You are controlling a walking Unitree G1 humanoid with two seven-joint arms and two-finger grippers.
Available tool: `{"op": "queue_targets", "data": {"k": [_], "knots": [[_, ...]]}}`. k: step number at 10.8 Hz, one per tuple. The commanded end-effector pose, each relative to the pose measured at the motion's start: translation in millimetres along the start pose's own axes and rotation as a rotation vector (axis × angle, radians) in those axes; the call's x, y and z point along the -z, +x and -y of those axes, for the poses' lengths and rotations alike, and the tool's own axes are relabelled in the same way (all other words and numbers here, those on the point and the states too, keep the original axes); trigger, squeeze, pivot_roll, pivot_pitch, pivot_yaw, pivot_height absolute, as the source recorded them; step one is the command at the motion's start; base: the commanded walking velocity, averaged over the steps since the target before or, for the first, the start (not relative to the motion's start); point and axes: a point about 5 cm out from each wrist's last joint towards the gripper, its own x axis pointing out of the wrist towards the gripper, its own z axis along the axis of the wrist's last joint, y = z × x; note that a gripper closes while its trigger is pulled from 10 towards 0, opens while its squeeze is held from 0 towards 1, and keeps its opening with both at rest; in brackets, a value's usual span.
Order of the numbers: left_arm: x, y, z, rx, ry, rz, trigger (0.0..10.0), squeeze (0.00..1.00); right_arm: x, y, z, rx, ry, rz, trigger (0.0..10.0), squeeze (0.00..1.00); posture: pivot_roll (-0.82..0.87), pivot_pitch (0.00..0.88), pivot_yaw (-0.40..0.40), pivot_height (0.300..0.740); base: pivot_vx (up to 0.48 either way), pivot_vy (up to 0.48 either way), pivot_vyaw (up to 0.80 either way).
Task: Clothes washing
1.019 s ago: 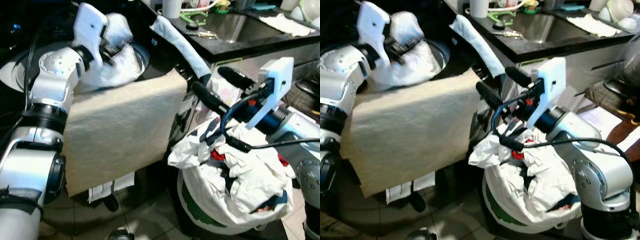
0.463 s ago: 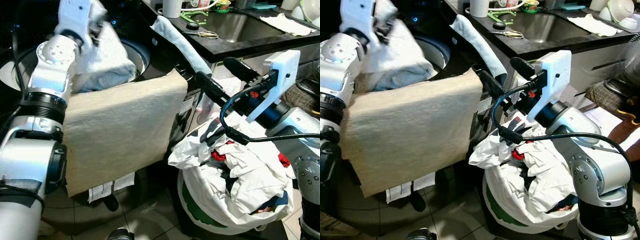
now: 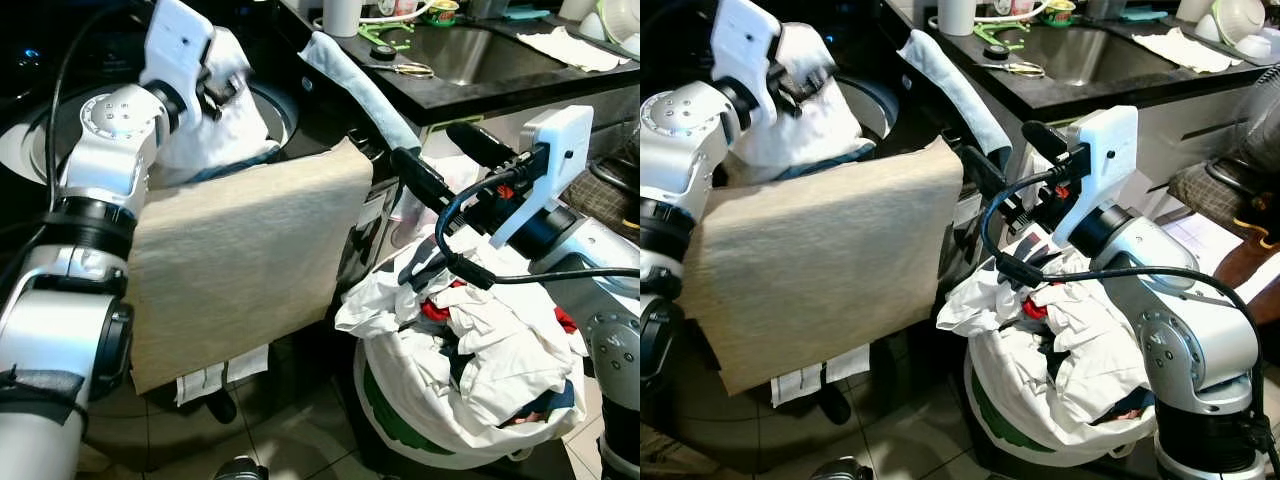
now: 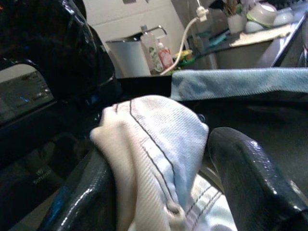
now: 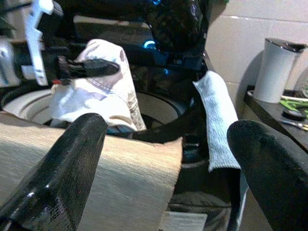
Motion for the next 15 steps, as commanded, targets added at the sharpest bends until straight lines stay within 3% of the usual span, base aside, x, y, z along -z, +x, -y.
{"op": "queue_targets", "data": {"k": [1, 3, 4, 5, 6, 7, 8, 10, 11, 12, 13, 14, 15], "knots": [[-9, 0.6, 4.9, 0.052, 0.028, 0.01, 10.0, 1.0, 1, -1.5, 5.3, 0.036, -0.003, -0.017, 10.0, 0.0, -0.04, 0.0, -0.041, 0.719, 0.0, 0.0, 0.0], [-5, 0.8, -2.4, -0.002, 0.081, -0.08, 10.0, 1.0, 2, -1.9, 10.3, 0.073, -0.014, -0.041, 10.0, 0.0, -0.04, 0.0, -0.037, 0.719, 0.0, 0.0, 0.0], [-2, -0.7, -9.5, -0.037, 0.14, -0.153, 10.0, 0.64, 3, -2.3, 13.6, 0.097, -0.008, -0.05, 10.0, 0.0, -0.04, 0.0, -0.037, 0.719, 0.0, 0.0, 0.0], [-1, -1.4, -11.9, -0.049, 0.159, -0.176, 10.0, 0.64, 3, -2.3, 14.8, 0.105, -0.005, -0.052, 10.0, 0.0, -0.04, 0.0, -0.037, 0.719, 0.0, 0.0, 0.0], [1, -3.8, -16.0, -0.063, 0.214, -0.222, 10.0, 0.0, 6, -2.9, 18.0, 0.131, -0.003, -0.075, 10.0, 0.0, -0.04, 0.0, -0.032, 0.719, 0.0, 0.0, 0.0], [0, -6.5, -21.5, -0.081, 0.295, -0.257, 10.0, 0.0, 12, -4.8, 25.1, 0.177, -0.011, -0.123, 10.0, 0.0, -0.04, 0.0, -0.03, 0.719, 0.0, 0.0, 0.0], [-1, -5.8, -24.7, -0.113, 0.241, -0.262, 10.0, 0.0, 13, -5.5, 28.1, 0.198, -0.009, -0.129, 10.0, 0.0, -0.04, 0.0, -0.03, 0.719, 0.0, 0.0, 0.0], [0, -7.2, -28.1, -0.121, 0.208, -0.277, 10.0, 0.0, 12, -5.0, 30.7, 0.222, -0.004, -0.13, 10.0, 0.0, -0.04, 0.0, -0.026, 0.719, 0.0, 0.0, 0.0], [-4, -6.3, -26.6, -0.097, 0.165, -0.237, 10.0, 0.0, 11, -4.7, 30.9, 0.226, 0.003, -0.122, 10.0, 0.0, -0.04, 0.0, -0.024, 0.719, 0.0, 0.0, 0.0], [-15, -4.6, -21.4, -0.044, 0.025, -0.113, 10.0, 0.0, 10, -4.6, 31.0, 0.233, 0.011, -0.113, 10.0, 0.0, -0.04, 0.0, -0.021, 0.719, 0.0, 0.0, 0.0], [-24, -6.0, -15.5, 0.009, -0.026, 0.011, 10.0, 0.0, 10, -5.2, 31.3, 0.243, 0.009, -0.103, 10.0, 0.0, -0.04, 0.0, -0.018, 0.719, 0.0, 0.0, 0.0], [-36, -16.6, -2.7, 0.112, -0.077, 0.204, 10.0, 0.0, 9, -8.7, 35.1, 0.313, -0.012, -0.089, 10.0, 0.0, -0.04, 0.0, -0.016, 0.719, 0.0, 0.0, 0.0], [-35, -34.8, 17.1, 0.229, -0.128, 0.294, 10.0, 0.0, 12, -18.0, 47.0, 0.455, -0.057, -0.1, 10.0, 0.0, -0.05, 0.0, -0.014, 0.719, 0.0, 0.0, 0.0]]}}
